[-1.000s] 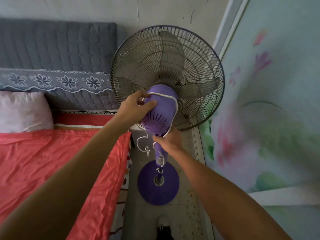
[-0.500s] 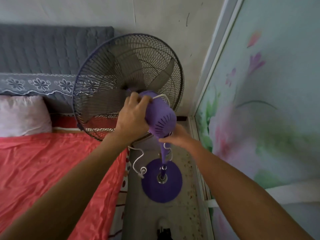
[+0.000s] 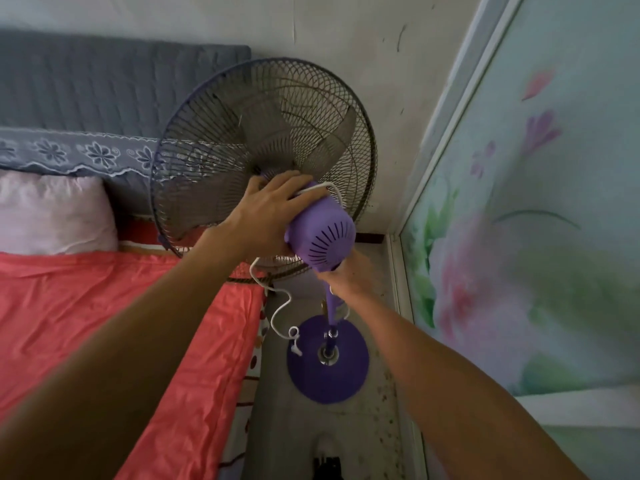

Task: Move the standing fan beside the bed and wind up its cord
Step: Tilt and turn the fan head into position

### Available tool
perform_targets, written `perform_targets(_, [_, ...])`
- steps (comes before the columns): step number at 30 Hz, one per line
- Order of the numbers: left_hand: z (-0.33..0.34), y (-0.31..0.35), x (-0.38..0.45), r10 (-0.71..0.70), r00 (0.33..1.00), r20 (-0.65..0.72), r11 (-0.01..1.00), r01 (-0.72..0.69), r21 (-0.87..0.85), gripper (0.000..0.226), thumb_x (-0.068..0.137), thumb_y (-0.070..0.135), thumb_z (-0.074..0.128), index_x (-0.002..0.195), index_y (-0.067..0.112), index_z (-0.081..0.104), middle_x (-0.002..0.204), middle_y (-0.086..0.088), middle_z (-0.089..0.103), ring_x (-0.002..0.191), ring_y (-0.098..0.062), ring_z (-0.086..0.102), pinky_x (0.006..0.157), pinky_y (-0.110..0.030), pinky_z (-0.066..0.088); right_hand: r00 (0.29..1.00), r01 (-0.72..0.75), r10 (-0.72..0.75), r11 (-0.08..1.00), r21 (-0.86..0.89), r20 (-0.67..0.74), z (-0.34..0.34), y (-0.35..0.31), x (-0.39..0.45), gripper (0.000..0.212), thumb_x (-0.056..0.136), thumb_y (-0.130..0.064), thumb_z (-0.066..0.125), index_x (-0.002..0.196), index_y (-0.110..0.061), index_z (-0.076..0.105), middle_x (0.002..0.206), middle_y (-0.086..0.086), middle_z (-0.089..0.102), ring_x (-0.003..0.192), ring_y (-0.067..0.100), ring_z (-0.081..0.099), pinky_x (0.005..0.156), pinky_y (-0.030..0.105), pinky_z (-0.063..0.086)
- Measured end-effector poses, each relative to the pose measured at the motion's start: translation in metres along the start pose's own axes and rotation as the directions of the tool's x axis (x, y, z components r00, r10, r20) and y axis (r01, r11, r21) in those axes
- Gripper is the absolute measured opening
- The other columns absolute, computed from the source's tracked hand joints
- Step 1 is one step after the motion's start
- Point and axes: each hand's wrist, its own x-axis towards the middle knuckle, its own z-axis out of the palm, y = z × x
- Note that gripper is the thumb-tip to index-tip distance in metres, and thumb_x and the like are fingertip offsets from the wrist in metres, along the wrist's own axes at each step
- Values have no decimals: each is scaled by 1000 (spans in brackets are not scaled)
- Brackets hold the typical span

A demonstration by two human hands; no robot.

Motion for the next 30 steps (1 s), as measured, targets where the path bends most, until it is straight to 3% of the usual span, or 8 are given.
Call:
perform_targets(3, [-5,3,-18,-44,996,-72,998,47,36,111,47,65,72,146,28,38,137,-4,54,123,-30,51,82,-44,34,989,-12,11,1000,7,146,-7,-1,6,37,69,-32,84,97,-21,63,75,-17,58,63,-4,50,45,4,33])
perform_targets(4, [-3,-16,-57,-153,984,-90,984,160,76,110,45,66,70,144,28,41,131,-4,57,116,-31,53,79,-44,32,959,13,-22,999,31,283,25,-23,6,33,70,-28,85,95,-20,64,76,-14,63,66,0,57,48,6,39])
perform_targets(7, [0,-12,-75,-250,966,-70,963,256,87,110,40,74,63,138,26,47,113,-6,58,100,-33,52,73,-43,29,908,56,-54,998,7,415,31,-36,11,35,75,-18,83,104,-3,69,97,13,74,92,28,68,77,41,58])
perform_targets(10, [-4,-6,-56,-294,955,-49,947,298,117,111,37,79,60,132,23,50,108,-7,56,98,-34,51,74,-43,30,916,-10,-9,999,46,402,30,-41,22,41,74,-14,84,109,0,70,106,19,72,100,34,67,87,49,56])
perform_targets(16, [-7,-22,-56,-259,966,4,958,257,123,114,38,86,53,133,24,48,110,-5,58,99,-35,51,75,-42,31,936,-38,23,999,35,352,38,-52,19,35,72,-17,85,103,-6,73,101,12,74,92,23,67,70,27,50])
perform_targets(20, [-9,-19,-58,-242,970,8,965,240,103,114,39,86,54,134,25,48,109,-4,57,98,-34,49,73,-41,28,949,-37,17,998,56,315,34,-52,14,34,69,-12,87,98,-2,73,99,16,74,91,30,69,76,39,59])
perform_targets(25, [-9,-21,-62,-171,985,-7,984,171,48,112,44,86,55,137,25,50,110,-4,59,97,-34,50,73,-41,28,958,-35,23,999,37,286,29,-49,2,30,71,-13,84,97,-3,71,92,12,73,85,27,68,73,38,60])
perform_targets(30, [-10,-2,-41,-90,995,-32,994,92,66,112,41,84,61,135,24,50,107,-3,59,93,-32,49,69,-37,16,958,-181,138,971,156,251,9,-29,-1,32,67,-12,88,73,-30,64,62,-15,66,57,-2,64,44,12,47])
